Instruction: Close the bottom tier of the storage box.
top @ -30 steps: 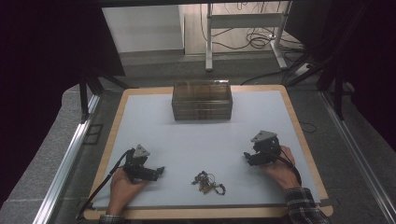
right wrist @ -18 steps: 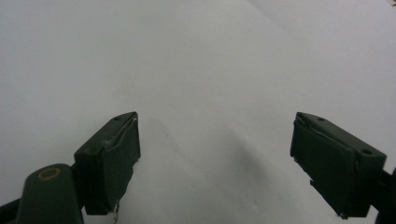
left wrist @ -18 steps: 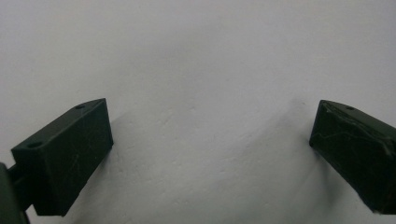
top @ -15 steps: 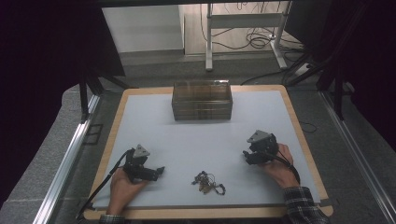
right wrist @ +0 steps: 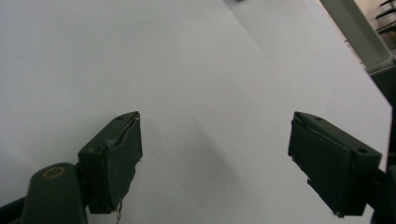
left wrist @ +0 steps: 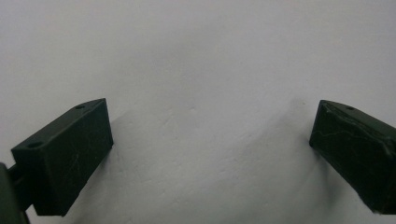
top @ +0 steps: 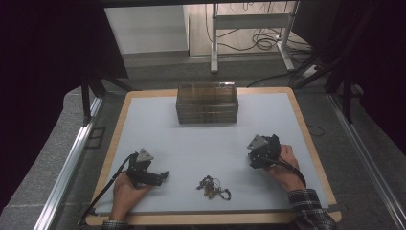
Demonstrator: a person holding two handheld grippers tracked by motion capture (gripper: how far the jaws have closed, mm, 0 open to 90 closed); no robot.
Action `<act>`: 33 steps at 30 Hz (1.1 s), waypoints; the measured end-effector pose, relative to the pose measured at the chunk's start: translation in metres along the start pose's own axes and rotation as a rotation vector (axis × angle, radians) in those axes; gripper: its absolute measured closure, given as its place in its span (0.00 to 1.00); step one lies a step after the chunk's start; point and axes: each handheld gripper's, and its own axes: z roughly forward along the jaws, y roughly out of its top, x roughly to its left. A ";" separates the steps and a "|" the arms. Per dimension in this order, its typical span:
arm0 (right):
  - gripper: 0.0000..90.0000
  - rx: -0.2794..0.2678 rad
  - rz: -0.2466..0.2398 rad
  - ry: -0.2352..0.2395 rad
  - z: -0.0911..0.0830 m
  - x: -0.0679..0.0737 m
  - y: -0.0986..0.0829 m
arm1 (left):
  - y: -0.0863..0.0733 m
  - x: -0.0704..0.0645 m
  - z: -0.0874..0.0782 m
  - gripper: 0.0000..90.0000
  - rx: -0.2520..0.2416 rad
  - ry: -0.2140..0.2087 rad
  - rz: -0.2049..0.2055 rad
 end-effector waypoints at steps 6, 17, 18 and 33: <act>0.23 0.007 -0.073 -0.043 0.000 0.005 0.005 | 0.000 0.000 0.000 0.00 -0.002 0.001 -0.001; 0.25 0.015 -0.205 -0.143 0.002 0.012 0.016 | 0.000 0.000 0.000 0.00 -0.002 0.000 -0.001; 0.25 0.015 -0.220 -0.151 0.002 0.013 0.017 | 0.000 0.000 0.000 0.00 -0.002 0.000 -0.001; 0.27 0.026 -0.324 -0.219 0.009 0.026 0.031 | 0.000 0.000 0.000 0.00 -0.002 0.000 -0.001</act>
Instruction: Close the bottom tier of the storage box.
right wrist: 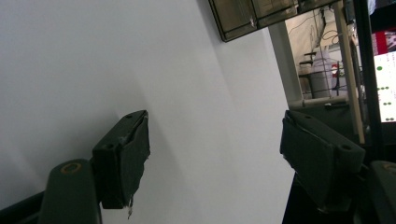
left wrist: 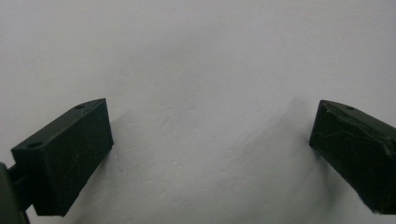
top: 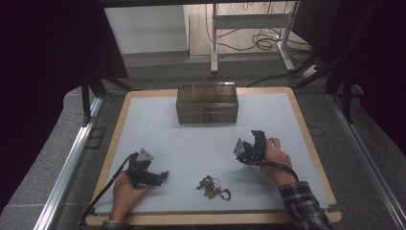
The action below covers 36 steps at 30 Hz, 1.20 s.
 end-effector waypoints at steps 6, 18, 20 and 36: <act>0.28 -0.001 -0.049 -0.017 0.003 0.004 0.008 | 0.000 0.000 0.000 0.00 0.000 0.000 0.000; 0.31 0.000 -0.102 -0.040 0.010 0.010 0.023 | 0.000 0.000 0.000 0.00 0.000 0.000 0.001; 0.31 -0.004 -0.112 -0.048 0.012 0.010 0.025 | 0.000 0.000 0.000 0.00 0.000 0.000 0.000; 0.31 0.001 -0.204 -0.087 0.022 0.014 0.038 | 0.000 0.000 0.000 0.00 0.000 0.000 0.000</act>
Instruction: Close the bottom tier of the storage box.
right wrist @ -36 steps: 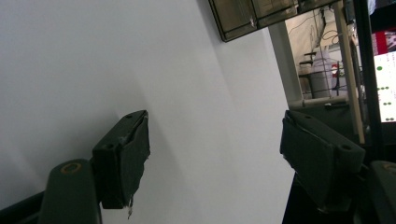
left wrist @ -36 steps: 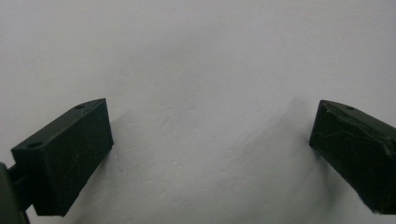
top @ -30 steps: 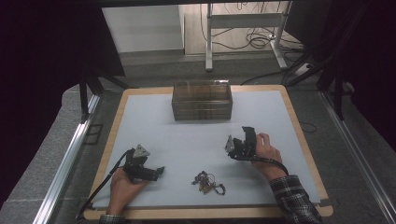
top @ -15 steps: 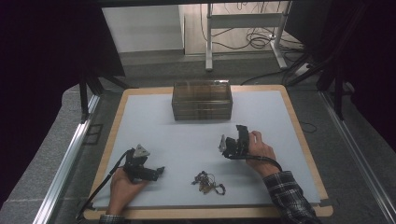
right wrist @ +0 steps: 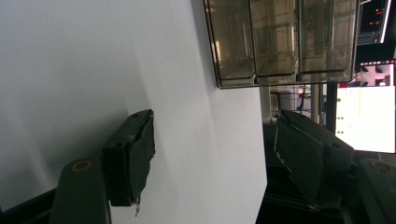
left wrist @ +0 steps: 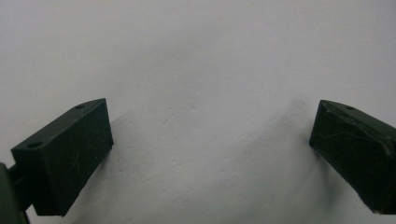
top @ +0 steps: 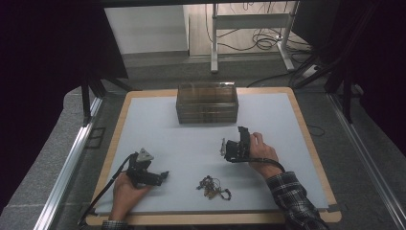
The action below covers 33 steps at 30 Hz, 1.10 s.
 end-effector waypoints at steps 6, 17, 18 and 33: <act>0.31 0.006 -0.037 -0.020 0.004 0.002 0.005 | 0.000 0.000 0.000 0.00 0.000 0.000 0.000; 0.34 0.008 -0.075 -0.041 0.011 0.004 0.014 | 0.000 0.000 0.000 0.00 0.000 0.000 0.000; 0.34 0.001 -0.074 -0.038 0.012 0.004 0.014 | 0.000 0.000 0.000 0.00 0.000 0.000 0.000; 0.41 -0.003 -0.131 -0.068 0.022 0.006 0.028 | 0.000 0.000 0.000 0.00 0.000 0.000 0.000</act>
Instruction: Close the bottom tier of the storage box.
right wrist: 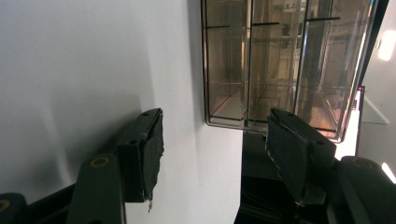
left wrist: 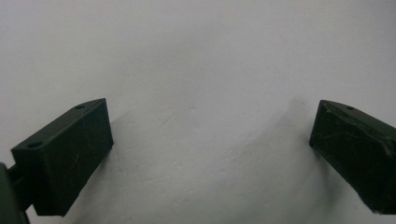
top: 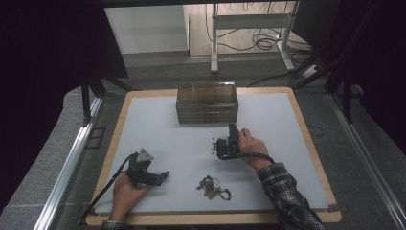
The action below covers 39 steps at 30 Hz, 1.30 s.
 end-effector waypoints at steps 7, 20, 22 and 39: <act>0.42 -0.012 0.002 -0.005 0.005 0.000 0.004 | 0.000 0.000 0.000 0.00 0.000 0.000 0.000; 0.43 -0.012 -0.024 -0.018 0.016 0.003 0.011 | 0.000 0.000 0.000 0.00 0.000 0.000 0.001; 0.44 -0.015 -0.022 -0.036 0.017 0.004 0.011 | 0.000 0.000 0.000 0.00 0.000 0.000 0.000; 0.58 -0.020 -0.030 -0.041 0.030 0.005 0.019 | 0.000 0.000 0.000 0.00 0.000 0.000 0.000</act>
